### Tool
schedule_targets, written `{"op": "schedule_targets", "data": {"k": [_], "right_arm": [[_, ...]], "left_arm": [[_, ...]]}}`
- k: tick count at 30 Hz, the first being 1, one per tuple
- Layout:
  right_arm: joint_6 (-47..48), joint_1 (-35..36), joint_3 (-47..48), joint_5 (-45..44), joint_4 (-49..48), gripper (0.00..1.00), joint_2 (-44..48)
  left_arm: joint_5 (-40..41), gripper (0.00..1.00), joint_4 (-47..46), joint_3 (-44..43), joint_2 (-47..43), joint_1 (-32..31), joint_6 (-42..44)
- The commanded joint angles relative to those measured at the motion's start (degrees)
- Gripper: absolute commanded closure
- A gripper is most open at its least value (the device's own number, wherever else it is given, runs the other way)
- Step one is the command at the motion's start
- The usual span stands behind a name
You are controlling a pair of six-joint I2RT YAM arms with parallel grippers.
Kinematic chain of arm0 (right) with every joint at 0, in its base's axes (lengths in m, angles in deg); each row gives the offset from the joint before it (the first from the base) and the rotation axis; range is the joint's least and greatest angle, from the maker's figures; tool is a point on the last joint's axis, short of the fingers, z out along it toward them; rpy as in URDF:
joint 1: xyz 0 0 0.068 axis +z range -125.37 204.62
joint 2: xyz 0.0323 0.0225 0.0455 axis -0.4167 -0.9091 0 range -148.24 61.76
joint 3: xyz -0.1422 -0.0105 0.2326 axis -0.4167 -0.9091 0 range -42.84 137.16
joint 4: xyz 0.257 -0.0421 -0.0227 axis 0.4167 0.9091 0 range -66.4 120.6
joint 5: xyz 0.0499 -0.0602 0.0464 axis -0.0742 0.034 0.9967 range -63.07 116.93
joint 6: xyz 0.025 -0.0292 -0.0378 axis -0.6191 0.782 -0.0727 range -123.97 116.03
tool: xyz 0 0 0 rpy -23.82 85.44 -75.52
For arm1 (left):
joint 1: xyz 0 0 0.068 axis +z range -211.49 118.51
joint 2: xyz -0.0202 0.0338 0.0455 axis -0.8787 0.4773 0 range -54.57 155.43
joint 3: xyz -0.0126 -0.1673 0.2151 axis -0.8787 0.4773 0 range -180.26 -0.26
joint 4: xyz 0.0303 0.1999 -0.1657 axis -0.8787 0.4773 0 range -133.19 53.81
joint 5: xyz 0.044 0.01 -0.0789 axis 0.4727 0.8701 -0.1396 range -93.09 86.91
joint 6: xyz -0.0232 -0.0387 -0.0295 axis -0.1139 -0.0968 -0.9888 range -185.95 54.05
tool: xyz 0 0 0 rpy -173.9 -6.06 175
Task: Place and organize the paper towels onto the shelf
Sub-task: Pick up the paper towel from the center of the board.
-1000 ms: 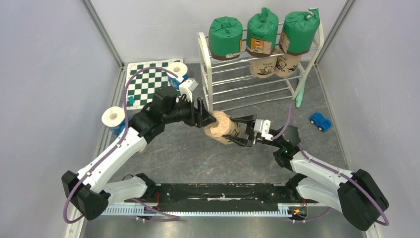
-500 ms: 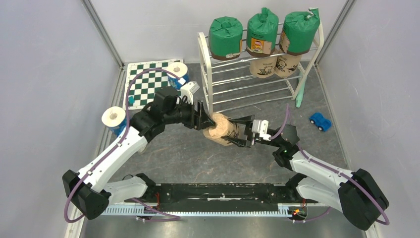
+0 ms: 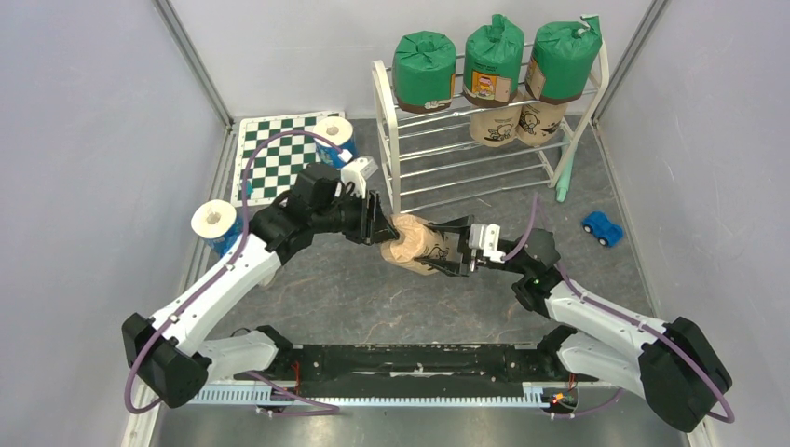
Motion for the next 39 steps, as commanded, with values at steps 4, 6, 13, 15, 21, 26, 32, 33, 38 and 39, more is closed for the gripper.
{"op": "schedule_targets", "data": {"k": [4,6,13,15,21,26,32,33,38,39], "right_arm": [[5.17,1.21,5.26,-2.64,4.76,0.52,-0.37],[6.41,1.31,6.26,-3.33,7.61,0.45,-0.73],[12.54,3.10,12.61,-8.66,22.79,0.16,-2.42],[14.40,4.26,14.16,-10.33,25.93,0.12,-3.06],[16.76,7.15,20.12,-13.95,34.58,0.10,-6.73],[18.11,8.69,23.32,-15.84,39.93,0.04,-9.17],[19.06,9.47,25.87,-16.21,43.44,0.02,-12.03],[19.14,9.65,26.28,-16.15,43.86,0.02,-12.59],[20.07,10.18,28.40,-15.71,46.65,0.02,-14.40],[20.21,10.40,28.81,-15.77,47.14,0.02,-14.71]], "left_arm": [[-4.45,0.71,-1.58,-1.24,0.74,-0.55,-0.40],[-4.01,0.80,-1.56,-1.33,0.32,-0.64,-0.21],[0.93,0.94,1.31,-2.76,-0.42,-1.20,1.00],[2.54,0.95,2.13,-3.29,-0.21,-1.85,1.35],[7.23,0.97,4.41,-4.93,0.67,-4.53,2.71],[10.11,0.98,5.06,-5.53,0.88,-6.20,4.30],[11.31,0.98,6.09,-6.71,1.73,-8.48,6.37],[11.74,0.98,6.52,-7.02,1.93,-9.01,6.91],[14.11,0.98,9.23,-9.03,3.48,-11.27,9.32],[14.38,0.98,9.50,-9.38,3.62,-11.57,9.61]]}}
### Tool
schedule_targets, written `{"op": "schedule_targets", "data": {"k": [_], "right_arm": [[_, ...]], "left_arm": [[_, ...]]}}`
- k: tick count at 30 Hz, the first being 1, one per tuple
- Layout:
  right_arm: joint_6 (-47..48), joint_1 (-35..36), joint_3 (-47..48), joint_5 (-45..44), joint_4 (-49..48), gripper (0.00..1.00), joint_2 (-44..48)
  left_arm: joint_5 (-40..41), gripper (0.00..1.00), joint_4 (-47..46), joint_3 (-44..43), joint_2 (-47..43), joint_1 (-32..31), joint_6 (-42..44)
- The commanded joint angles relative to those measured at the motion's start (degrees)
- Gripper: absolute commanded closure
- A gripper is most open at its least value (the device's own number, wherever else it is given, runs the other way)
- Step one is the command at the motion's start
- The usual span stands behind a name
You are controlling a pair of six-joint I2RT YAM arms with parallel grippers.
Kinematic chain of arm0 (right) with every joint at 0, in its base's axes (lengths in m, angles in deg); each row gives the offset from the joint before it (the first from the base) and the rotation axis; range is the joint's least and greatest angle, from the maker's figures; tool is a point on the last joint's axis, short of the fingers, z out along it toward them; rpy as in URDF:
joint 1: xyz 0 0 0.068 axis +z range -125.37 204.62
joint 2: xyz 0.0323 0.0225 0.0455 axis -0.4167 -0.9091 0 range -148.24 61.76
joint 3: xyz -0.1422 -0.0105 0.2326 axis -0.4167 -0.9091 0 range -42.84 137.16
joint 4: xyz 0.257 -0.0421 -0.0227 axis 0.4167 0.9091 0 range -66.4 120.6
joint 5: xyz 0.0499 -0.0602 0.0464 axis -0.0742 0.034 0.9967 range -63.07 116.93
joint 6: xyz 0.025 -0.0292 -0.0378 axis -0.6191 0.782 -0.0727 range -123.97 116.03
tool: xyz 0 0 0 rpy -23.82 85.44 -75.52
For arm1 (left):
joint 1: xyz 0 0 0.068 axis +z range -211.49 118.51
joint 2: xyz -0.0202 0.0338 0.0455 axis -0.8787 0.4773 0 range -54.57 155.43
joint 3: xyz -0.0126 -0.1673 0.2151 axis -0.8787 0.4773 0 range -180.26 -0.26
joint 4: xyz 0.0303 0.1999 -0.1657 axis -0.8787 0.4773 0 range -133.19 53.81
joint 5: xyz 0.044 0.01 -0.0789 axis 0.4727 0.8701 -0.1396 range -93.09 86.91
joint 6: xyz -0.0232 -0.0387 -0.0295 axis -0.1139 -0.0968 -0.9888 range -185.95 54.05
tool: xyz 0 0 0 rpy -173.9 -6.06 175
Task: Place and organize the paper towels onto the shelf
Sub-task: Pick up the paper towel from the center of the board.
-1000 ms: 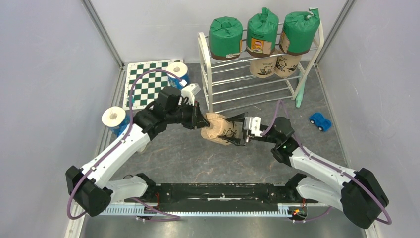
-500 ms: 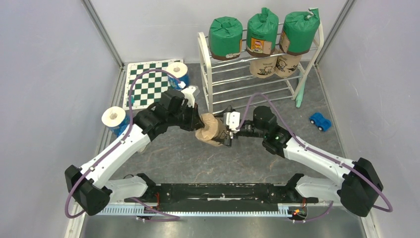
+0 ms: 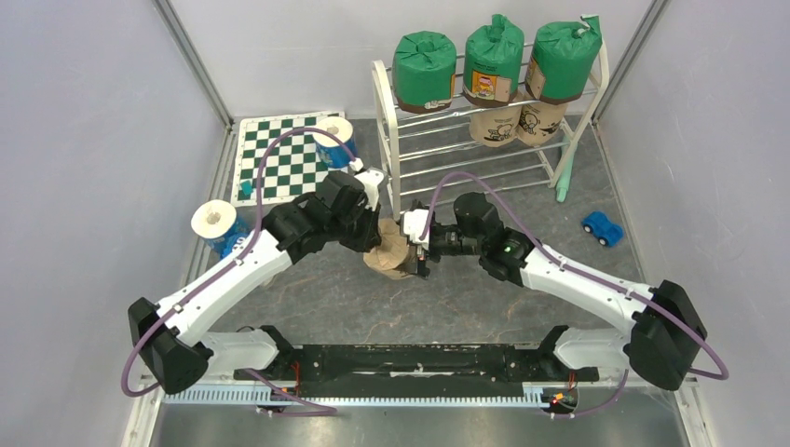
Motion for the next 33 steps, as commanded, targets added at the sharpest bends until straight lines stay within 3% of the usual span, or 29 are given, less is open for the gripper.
{"op": "schedule_targets", "data": {"k": [1,7,11,17,23,30,33], "right_arm": [[2.49,0.80,4.38,-3.33,0.68,0.02,-2.49],[3.23,1.82,5.70,-4.76,2.60,0.02,-4.77],[3.11,1.91,6.30,-5.05,3.41,0.08,-5.98],[2.65,1.97,6.30,-7.08,3.80,0.22,-5.57],[2.19,1.95,5.88,-7.81,3.81,0.37,-4.25],[2.17,1.87,5.01,-10.40,3.77,0.41,-2.11],[1.52,1.24,4.74,-12.89,3.80,0.43,-0.38]], "left_arm": [[-7.09,0.98,-3.16,-5.25,0.18,-4.42,2.96],[-6.90,0.97,-2.32,-6.52,1.41,-6.11,4.10],[-6.56,0.94,-2.31,-6.69,0.74,-6.30,4.61],[-3.12,0.68,-1.98,-6.62,-1.99,-6.30,5.89],[1.59,0.51,-0.89,-6.65,-4.84,-6.22,7.13],[10.29,0.33,-0.02,-6.34,-9.00,-6.13,7.61],[18.36,0.27,-0.32,-5.38,-12.00,-5.89,7.79]]}}
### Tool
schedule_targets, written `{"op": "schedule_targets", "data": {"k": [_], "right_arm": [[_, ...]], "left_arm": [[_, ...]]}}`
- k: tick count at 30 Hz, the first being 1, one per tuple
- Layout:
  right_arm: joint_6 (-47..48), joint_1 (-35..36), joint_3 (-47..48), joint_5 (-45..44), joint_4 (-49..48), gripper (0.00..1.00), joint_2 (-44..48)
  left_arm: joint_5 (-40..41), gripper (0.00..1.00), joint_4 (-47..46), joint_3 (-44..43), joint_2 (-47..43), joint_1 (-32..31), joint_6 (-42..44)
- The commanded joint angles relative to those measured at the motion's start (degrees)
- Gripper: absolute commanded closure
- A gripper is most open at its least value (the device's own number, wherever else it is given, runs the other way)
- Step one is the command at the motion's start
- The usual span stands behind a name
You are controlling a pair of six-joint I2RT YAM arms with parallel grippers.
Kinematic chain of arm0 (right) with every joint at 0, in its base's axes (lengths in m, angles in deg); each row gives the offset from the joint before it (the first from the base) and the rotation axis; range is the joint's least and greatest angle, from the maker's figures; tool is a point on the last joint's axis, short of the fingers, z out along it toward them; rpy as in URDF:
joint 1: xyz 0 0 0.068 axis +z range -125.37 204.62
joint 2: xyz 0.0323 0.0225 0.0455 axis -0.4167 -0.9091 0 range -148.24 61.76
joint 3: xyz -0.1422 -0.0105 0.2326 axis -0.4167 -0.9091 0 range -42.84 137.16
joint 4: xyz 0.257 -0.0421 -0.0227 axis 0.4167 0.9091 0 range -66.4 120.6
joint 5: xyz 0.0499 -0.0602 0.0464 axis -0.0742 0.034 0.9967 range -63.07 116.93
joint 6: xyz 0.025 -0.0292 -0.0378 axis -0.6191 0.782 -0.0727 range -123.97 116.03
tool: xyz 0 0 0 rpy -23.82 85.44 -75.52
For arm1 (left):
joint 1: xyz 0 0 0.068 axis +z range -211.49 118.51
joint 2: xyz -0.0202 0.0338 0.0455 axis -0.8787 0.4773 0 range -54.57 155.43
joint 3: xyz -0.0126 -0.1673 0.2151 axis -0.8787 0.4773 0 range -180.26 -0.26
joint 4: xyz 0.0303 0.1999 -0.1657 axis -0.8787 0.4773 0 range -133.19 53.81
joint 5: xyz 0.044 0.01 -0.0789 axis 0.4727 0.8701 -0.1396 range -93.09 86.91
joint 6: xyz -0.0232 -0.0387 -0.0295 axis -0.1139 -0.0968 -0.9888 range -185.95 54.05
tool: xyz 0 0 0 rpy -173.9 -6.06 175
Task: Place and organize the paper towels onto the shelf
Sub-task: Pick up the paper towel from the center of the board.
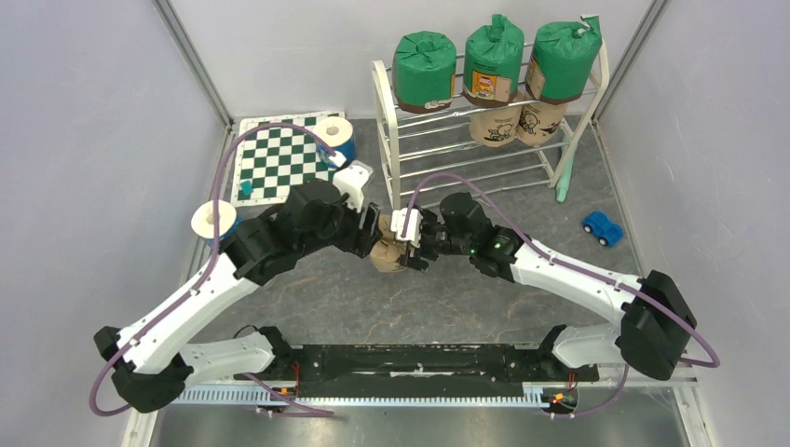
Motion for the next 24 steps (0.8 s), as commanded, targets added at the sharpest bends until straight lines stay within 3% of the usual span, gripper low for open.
{"op": "schedule_targets", "data": {"k": [1,7,14,24], "right_arm": [[-0.81,-0.88,1.14,-4.39,-3.30,0.43,4.72],[-4.89,-4.97,2.74,-10.22,-2.86,0.44,8.50],[-6.74,-10.47,7.47,-15.42,0.30,0.45,8.40],[-8.48,-13.68,16.46,-19.60,-1.97,0.44,2.85]], "left_arm": [[13.98,0.22,-2.48,-0.07,-5.05,0.18,2.91],[32.63,0.01,-11.25,10.59,-13.24,1.37,5.42],[43.99,0.00,-22.72,23.17,-21.55,2.29,8.83],[44.66,0.00,-23.99,27.24,-22.39,3.52,10.10]]}}
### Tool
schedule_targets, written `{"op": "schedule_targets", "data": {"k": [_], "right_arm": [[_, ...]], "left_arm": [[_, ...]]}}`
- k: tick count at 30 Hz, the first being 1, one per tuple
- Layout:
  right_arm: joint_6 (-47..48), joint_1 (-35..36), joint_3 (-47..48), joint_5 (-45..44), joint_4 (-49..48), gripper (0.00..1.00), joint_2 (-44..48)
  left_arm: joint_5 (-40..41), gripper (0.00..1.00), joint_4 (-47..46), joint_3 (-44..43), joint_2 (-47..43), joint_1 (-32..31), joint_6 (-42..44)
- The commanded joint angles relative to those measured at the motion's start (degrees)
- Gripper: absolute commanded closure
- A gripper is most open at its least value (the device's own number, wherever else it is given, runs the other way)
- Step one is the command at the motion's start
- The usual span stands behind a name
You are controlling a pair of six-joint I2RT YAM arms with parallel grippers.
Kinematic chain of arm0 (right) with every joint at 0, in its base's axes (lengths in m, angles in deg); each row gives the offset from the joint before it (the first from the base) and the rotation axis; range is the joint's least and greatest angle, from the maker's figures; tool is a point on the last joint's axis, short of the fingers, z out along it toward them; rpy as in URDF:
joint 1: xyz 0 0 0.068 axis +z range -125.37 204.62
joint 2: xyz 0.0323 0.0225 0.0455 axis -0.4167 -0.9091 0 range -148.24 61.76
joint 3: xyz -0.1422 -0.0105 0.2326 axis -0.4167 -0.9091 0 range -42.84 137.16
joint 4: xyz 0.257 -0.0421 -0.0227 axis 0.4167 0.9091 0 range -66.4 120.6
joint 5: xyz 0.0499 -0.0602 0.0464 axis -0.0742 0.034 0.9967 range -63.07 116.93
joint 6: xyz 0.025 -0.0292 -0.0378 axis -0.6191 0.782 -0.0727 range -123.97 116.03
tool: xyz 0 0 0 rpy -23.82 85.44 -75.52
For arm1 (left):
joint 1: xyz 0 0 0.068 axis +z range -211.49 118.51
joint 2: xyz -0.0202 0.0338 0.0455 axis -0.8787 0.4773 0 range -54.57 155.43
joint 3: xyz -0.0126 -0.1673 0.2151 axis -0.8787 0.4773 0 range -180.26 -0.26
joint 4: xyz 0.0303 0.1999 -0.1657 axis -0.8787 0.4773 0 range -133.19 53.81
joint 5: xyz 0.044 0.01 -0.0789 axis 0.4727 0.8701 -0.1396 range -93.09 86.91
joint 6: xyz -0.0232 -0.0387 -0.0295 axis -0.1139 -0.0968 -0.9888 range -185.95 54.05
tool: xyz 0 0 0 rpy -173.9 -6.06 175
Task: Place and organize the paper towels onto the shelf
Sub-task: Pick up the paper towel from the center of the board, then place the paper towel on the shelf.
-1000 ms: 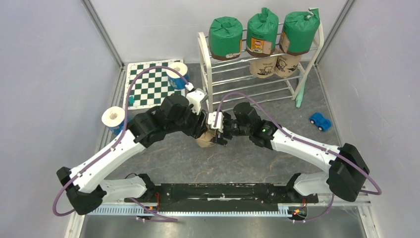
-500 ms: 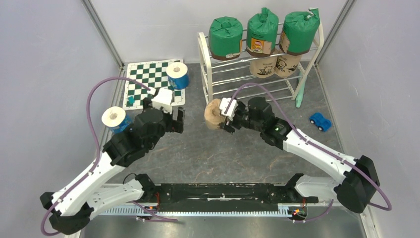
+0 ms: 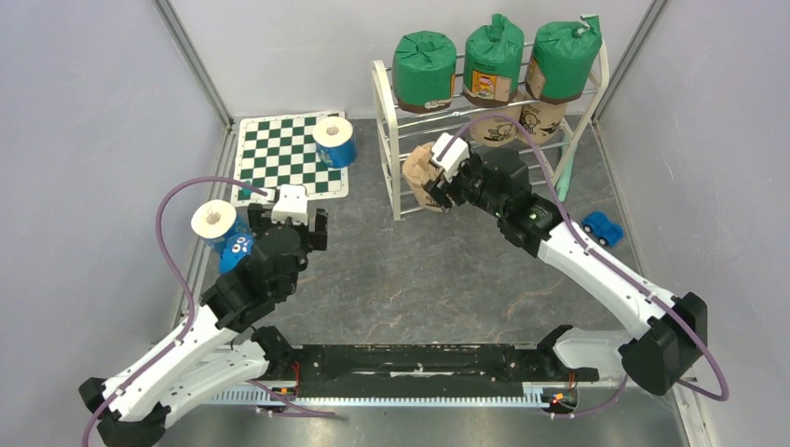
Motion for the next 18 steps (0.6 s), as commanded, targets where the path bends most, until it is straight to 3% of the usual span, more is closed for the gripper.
{"op": "schedule_targets", "data": {"k": [1,8,18], "right_arm": [[-1.18,-1.36,7.18,-4.05,-7.53,0.44,-3.33],[-3.43,-2.06,8.14,-5.00,-11.38,0.53,-5.11],[-5.33,-2.96,-3.52,-4.95,-24.35,0.56,1.88]], "left_arm": [[2.37,0.00,-3.21,-0.08,1.04,0.75,1.96],[1.51,0.00,-3.25,0.54,0.28,1.51,1.88],[-1.57,0.00,-3.68,0.78,0.20,3.50,1.30]]}}
